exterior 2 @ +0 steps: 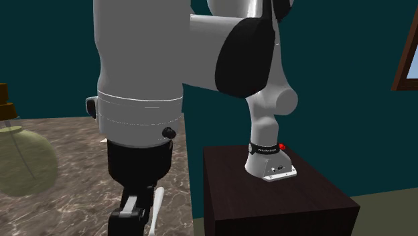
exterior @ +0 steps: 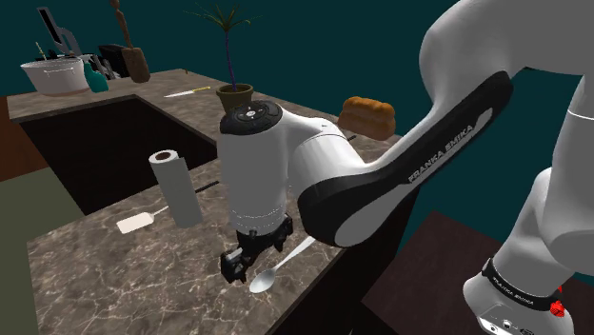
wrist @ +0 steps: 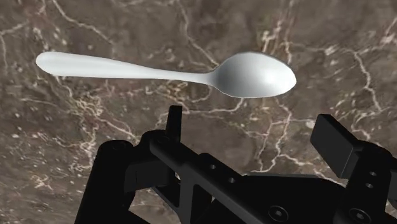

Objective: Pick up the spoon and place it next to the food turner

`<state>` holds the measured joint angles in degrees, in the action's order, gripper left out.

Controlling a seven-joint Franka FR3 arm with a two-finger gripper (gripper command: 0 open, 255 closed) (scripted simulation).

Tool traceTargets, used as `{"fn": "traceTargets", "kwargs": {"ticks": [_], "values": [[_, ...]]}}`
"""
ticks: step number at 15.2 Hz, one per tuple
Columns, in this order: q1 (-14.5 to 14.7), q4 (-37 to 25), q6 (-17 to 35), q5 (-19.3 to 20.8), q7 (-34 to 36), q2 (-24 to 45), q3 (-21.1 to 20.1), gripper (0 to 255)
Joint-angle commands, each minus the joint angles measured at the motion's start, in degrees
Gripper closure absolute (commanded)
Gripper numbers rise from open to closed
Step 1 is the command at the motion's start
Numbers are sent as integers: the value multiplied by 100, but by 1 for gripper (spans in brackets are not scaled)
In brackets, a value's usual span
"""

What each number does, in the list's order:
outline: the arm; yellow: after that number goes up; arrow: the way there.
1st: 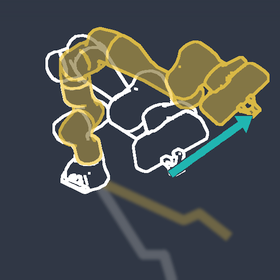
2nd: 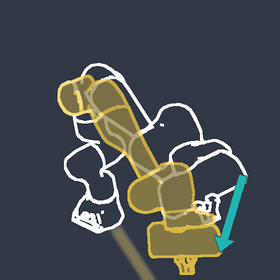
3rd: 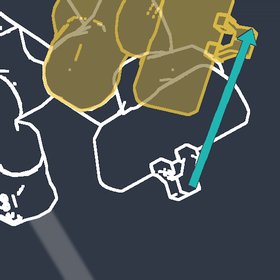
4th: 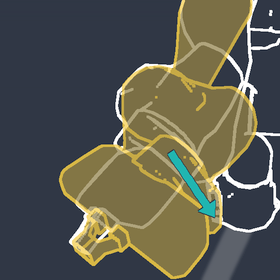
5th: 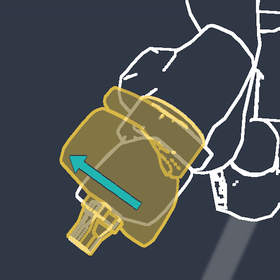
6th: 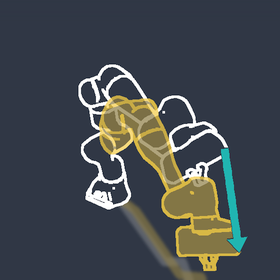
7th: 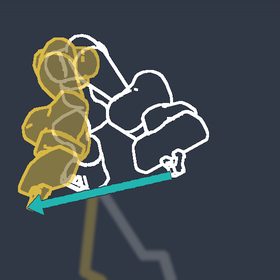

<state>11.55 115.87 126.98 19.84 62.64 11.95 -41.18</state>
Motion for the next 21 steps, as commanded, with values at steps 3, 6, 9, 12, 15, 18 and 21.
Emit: {"fn": "traceTargets", "kwargs": {"ticks": [3,6,9,12,15,18,21], "values": [[186,-146,136,392,311,396,106,0],[231,-103,294,557,415,558,184,0],[257,-84,374,645,470,645,228,0],[258,-85,374,645,470,645,228,0],[258,-85,373,645,470,644,228,0],[258,-85,373,645,470,644,228,255],[258,-86,373,645,471,645,228,255]]}}
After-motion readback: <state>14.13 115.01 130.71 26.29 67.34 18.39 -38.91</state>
